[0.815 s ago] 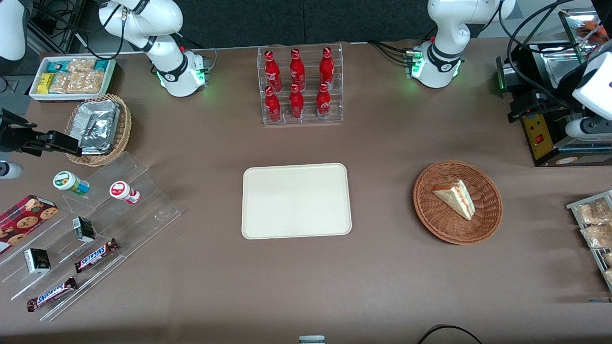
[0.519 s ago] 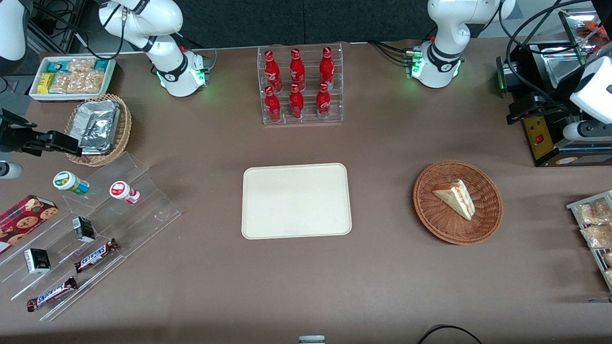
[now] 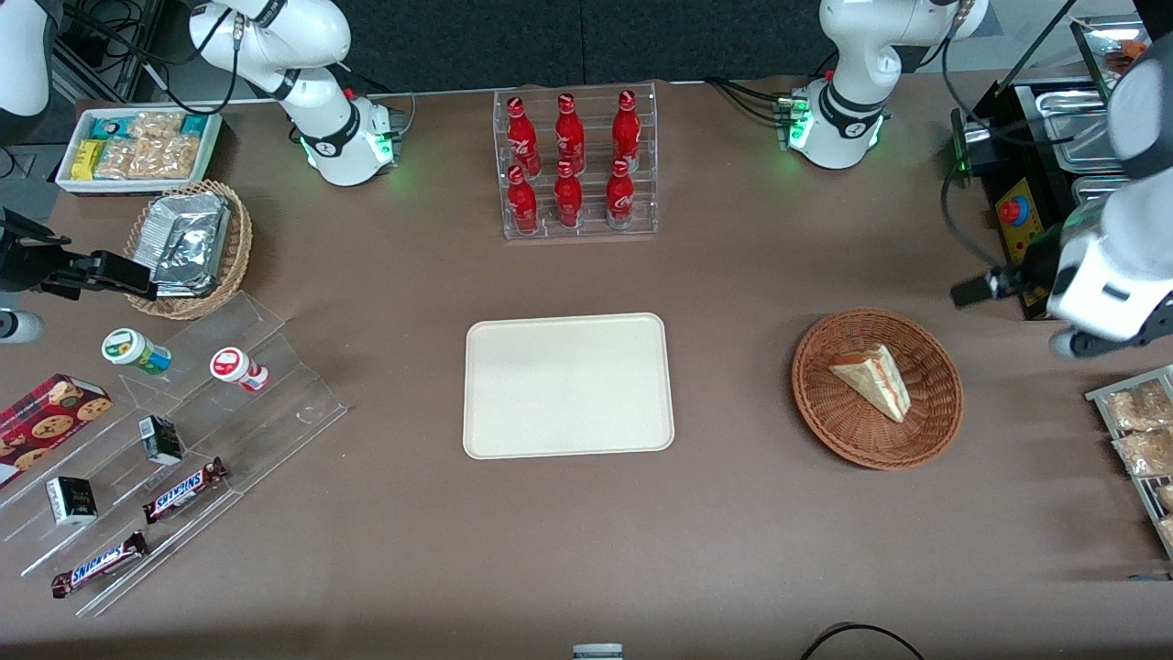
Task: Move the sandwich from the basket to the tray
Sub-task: 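Lower the open left gripper over the wrapped sandwich in the basket, then close the left gripper on the sandwich's wrapped edge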
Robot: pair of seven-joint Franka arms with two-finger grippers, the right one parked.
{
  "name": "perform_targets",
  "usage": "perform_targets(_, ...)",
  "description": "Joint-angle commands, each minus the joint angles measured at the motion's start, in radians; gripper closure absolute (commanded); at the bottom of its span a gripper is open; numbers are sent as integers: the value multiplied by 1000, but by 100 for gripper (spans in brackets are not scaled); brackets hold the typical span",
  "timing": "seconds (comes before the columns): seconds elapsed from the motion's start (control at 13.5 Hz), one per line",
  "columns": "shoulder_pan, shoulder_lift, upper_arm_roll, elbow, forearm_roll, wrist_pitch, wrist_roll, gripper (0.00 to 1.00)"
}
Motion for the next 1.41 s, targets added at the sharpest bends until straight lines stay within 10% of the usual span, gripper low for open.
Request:
perform_targets(0.0, -24, -33, 5, -183, 42, 172, -246, 0)
perform_targets(0.67, -50, -61, 5, -632, 67, 755, -566, 0)
perform_targets(1.33, -50, -12, 7, -698, 67, 911, -609, 0)
